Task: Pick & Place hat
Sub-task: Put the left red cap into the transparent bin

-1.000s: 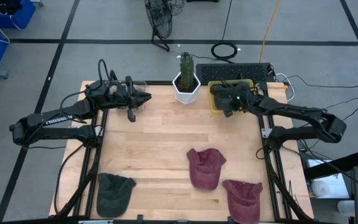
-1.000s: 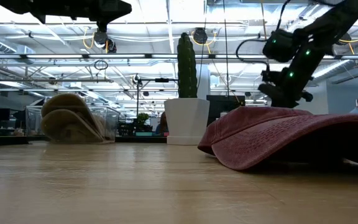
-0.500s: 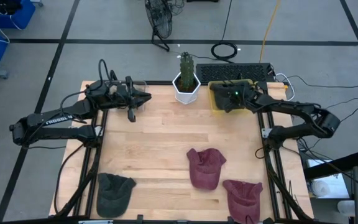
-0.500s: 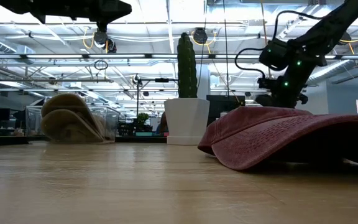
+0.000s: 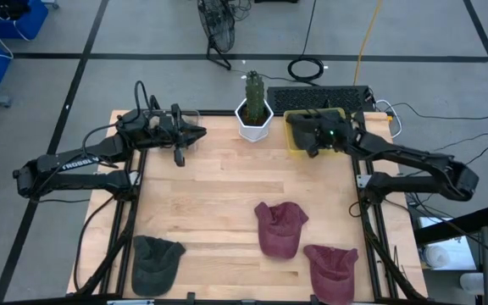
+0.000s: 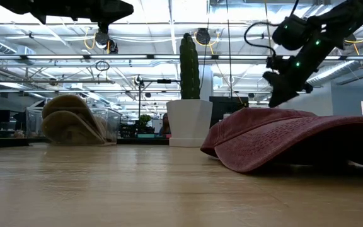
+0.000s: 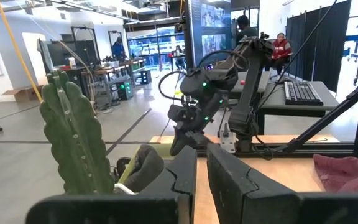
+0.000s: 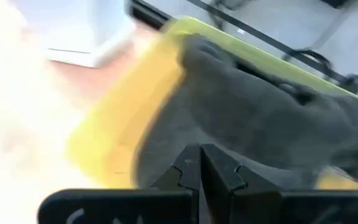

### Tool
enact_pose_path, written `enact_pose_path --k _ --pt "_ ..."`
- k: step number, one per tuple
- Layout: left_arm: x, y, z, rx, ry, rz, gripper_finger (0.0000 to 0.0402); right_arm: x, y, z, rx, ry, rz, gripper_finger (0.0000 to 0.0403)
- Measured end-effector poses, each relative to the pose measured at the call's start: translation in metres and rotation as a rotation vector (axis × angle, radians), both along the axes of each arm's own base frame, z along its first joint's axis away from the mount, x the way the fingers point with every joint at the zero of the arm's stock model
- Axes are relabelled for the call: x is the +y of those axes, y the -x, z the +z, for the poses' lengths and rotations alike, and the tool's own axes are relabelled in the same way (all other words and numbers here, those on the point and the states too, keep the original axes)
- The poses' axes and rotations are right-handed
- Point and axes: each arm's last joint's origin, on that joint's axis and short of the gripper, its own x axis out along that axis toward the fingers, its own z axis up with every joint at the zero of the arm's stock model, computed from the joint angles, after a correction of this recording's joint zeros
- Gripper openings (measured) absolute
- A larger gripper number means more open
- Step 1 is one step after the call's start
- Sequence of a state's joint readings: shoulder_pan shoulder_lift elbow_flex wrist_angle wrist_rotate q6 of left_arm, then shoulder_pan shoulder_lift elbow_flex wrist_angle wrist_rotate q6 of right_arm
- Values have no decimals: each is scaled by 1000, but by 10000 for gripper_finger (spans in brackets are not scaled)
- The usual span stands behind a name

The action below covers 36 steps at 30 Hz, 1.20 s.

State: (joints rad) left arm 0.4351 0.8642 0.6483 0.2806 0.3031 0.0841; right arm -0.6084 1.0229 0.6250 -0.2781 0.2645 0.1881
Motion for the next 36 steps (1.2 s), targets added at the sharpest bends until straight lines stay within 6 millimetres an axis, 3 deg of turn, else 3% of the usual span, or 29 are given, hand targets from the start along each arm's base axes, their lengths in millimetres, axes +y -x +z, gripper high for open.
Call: enact_pose_path --k 10,17,21,27,36 --pt "0 0 0 1 -8 1 47 44 -31 9 -166 -86 476 4" --pt "0 0 1 -7 -12 3 47 65 -53 -3 -195 -36 608 4" --pt "0 0 2 -15 -16 4 47 70 -56 -14 -213 19 660 4" --pt "0 0 2 -15 -16 4 47 80 -60 -11 -296 -43 704 4" --pt "-7 6 1 16 50 -143 47 113 -73 10 -346 89 827 4"
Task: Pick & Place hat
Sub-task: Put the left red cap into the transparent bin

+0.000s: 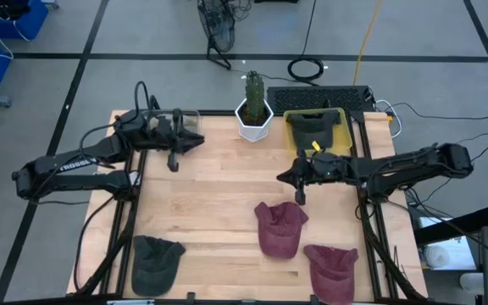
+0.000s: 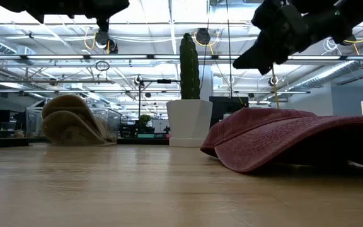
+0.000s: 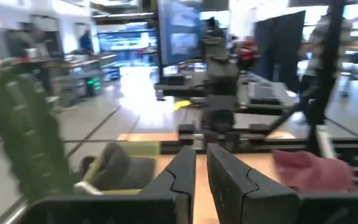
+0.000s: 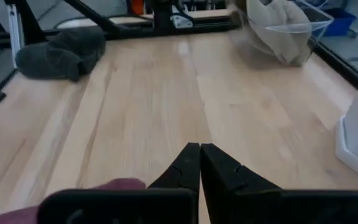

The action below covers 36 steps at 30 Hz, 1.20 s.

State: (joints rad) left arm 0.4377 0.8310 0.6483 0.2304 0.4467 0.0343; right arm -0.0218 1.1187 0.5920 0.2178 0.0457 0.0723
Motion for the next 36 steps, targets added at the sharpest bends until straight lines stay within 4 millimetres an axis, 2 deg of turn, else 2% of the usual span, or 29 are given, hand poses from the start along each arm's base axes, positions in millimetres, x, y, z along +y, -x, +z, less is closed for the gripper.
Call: enact_pose_path --k 10,19,23,29,36 --pt "-4 -1 2 -23 -6 -59 47 8 -1 3 24 2 18 4" --pt "-7 -3 2 -17 3 -75 47 9 -5 9 -47 52 52 4" --pt "-6 -3 3 -31 -34 -4 47 9 -4 8 -55 105 73 4" --pt "-3 -3 3 -32 -39 123 47 8 1 -4 -114 157 83 4" --pt "-3 -3 6 -61 -63 143 47 9 2 -10 -83 56 56 4"
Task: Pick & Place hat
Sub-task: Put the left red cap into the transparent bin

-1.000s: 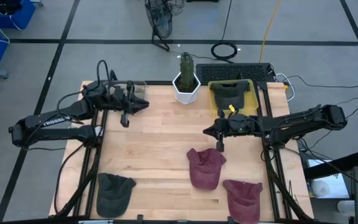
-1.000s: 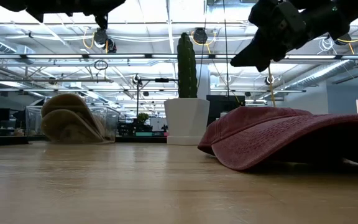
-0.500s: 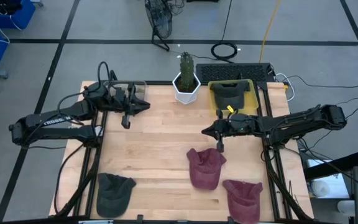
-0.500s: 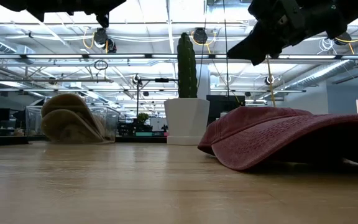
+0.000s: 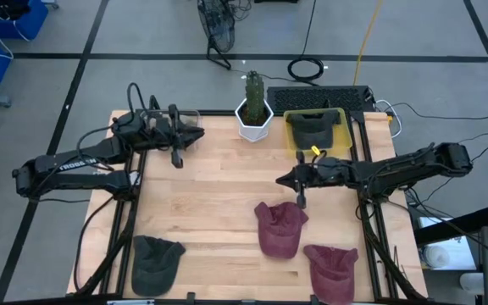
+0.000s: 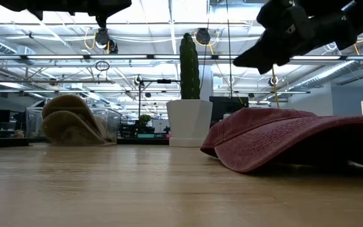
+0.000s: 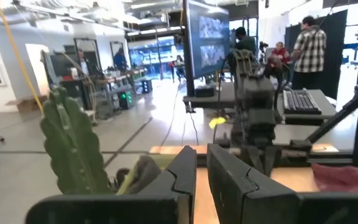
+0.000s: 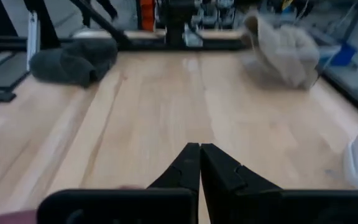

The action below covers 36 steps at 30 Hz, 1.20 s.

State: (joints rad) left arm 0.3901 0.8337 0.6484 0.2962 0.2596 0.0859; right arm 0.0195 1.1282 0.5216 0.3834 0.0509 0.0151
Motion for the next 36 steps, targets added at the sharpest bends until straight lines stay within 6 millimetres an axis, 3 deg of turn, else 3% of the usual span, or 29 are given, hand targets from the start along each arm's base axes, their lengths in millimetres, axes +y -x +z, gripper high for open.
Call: enact_pose_path --k 5,11,18,26,36 --pt "-1 4 1 5 -13 2 47 9 -3 6 32 7 -14 5" --pt "-12 26 7 13 -4 -29 47 26 -5 16 28 31 17 5" --pt "-21 45 12 -4 -23 -77 47 48 -9 9 154 20 43 34" --pt "-18 39 9 24 -12 -76 47 63 -10 -14 306 -102 82 110" --pt "-13 27 1 77 8 -75 47 94 -14 -18 411 -161 180 118"
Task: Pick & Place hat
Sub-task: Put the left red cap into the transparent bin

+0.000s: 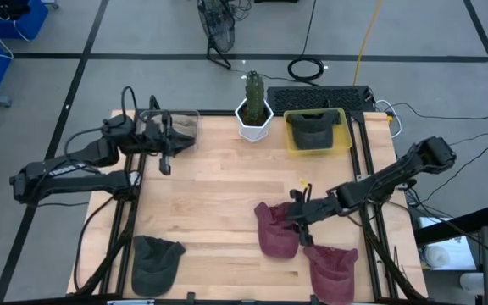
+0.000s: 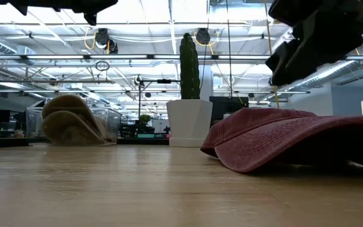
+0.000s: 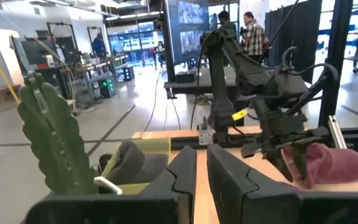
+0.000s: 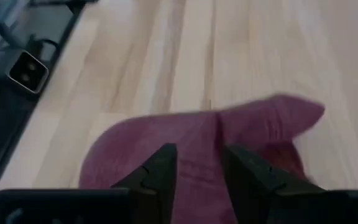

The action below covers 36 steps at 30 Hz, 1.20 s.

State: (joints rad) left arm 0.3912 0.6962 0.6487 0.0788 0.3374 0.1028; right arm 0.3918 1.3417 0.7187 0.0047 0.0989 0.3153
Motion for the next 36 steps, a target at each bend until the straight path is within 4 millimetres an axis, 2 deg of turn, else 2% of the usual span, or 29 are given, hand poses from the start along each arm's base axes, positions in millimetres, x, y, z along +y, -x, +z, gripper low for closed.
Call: enact_pose_path --k 7,15,21,25,30,36 --pt "1 -5 -3 17 43 -8 47 2 1 -15 143 -30 -4 121" --pt "-7 -25 -13 68 -26 -99 47 6 -4 -30 192 -46 23 118" --pt "-6 -31 -15 72 -46 -85 47 7 -10 -39 193 -26 49 117" --pt "-5 -30 -15 73 -35 -57 47 6 -10 -39 183 7 79 89" --pt "-5 -31 -13 58 -41 -56 47 5 -8 -34 155 52 98 14" --pt "-6 -31 -13 50 -55 -78 47 -6 -13 -26 57 197 25 5"
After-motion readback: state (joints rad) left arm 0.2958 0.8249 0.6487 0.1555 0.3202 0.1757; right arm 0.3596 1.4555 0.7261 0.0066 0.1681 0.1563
